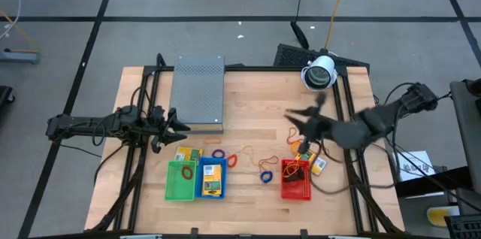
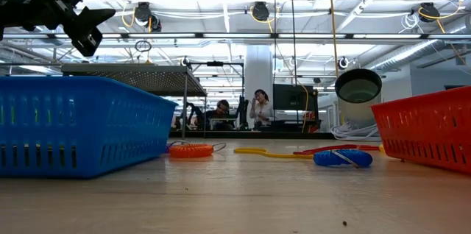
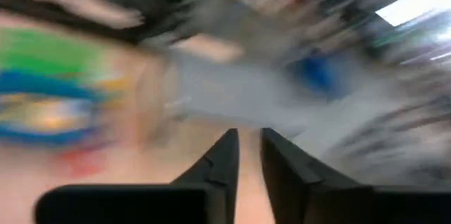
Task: Pick & Place Office Desk Supplies
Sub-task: Put the crayon into the blue bin
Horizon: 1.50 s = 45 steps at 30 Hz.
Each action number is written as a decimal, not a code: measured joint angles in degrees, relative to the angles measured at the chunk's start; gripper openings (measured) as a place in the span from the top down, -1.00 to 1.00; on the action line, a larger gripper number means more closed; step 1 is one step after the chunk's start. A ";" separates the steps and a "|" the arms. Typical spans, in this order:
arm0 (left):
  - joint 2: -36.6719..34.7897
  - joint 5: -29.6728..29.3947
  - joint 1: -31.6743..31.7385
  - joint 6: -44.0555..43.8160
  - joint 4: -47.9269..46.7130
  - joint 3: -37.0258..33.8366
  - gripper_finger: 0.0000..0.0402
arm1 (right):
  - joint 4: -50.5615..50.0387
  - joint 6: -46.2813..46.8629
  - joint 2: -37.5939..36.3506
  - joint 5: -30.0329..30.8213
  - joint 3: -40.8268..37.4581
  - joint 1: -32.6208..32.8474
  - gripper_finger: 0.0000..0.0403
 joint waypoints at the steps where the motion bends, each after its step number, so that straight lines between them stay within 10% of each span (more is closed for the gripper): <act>1: 0.00 0.00 0.00 0.02 0.02 0.00 0.07 | -5.50 5.59 0.72 -7.98 2.09 -2.82 0.81; 10: 0.00 0.00 0.02 0.06 0.02 0.00 0.07 | -30.20 16.25 5.62 -56.58 5.77 -20.92 0.91; 15: 0.00 0.00 0.02 0.08 0.02 0.00 0.07 | -38.15 6.43 8.98 -69.65 5.70 -23.17 0.79; 37: 0.00 -0.02 0.02 0.09 0.02 0.00 0.07 | -35.38 -4.62 15.17 -71.67 -12.30 -26.84 0.39; 45: 0.00 -0.02 0.01 0.09 0.02 0.00 0.07 | -29.39 -13.37 13.59 -62.30 -20.40 -27.20 0.25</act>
